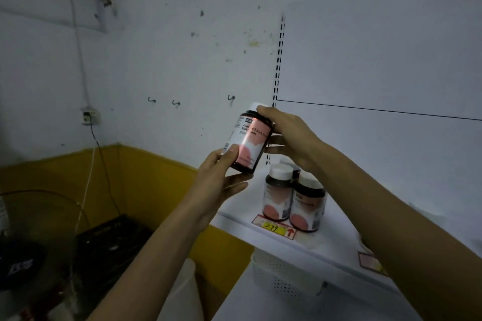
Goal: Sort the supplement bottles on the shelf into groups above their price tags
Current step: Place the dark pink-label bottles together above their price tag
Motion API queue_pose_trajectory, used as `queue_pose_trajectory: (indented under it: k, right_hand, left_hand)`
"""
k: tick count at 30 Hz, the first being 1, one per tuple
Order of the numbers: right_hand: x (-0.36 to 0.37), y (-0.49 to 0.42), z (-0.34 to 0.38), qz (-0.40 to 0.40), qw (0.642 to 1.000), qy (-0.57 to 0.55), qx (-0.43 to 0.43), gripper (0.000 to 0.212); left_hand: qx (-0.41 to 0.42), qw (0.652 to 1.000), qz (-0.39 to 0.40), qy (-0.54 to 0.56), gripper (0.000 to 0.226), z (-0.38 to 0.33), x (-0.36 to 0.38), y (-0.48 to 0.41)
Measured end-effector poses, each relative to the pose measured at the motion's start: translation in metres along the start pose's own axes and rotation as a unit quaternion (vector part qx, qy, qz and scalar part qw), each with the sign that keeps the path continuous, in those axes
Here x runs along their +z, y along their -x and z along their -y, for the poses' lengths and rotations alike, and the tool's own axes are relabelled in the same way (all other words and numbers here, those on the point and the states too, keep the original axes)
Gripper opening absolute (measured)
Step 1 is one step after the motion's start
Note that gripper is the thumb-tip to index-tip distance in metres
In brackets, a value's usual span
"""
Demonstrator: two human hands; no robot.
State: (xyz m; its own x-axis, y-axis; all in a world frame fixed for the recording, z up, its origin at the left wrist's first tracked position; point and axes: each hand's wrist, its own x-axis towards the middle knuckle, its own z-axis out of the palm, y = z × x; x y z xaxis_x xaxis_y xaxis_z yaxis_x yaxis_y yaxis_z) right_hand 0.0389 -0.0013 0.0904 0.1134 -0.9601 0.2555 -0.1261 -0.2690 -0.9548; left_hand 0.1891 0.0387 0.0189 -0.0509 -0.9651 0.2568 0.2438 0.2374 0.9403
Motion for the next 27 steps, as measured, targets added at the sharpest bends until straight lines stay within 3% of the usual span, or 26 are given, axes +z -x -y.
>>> queue_pose_trajectory:
  k: [5,12,19,27]
  right_hand:
    - [-0.031,-0.045,-0.002,0.001,0.999,0.048,-0.002,0.04]
    - [-0.067,-0.1,-0.019,-0.074,0.99,0.119,0.017,0.022]
    - [-0.092,-0.131,-0.048,-0.098,0.968,0.21,0.095,0.039]
    - [-0.097,-0.135,-0.074,-0.069,0.942,0.246,0.219,0.026]
  left_hand:
    - [0.018,0.998,0.023,-0.053,0.045,0.0,0.006,-0.065]
    - [-0.007,0.992,0.067,-0.111,0.065,0.036,0.016,-0.133]
    - [-0.044,0.979,0.129,-0.15,0.053,0.082,0.02,-0.183]
    - [-0.051,0.962,0.22,-0.151,0.054,0.126,0.03,-0.216]
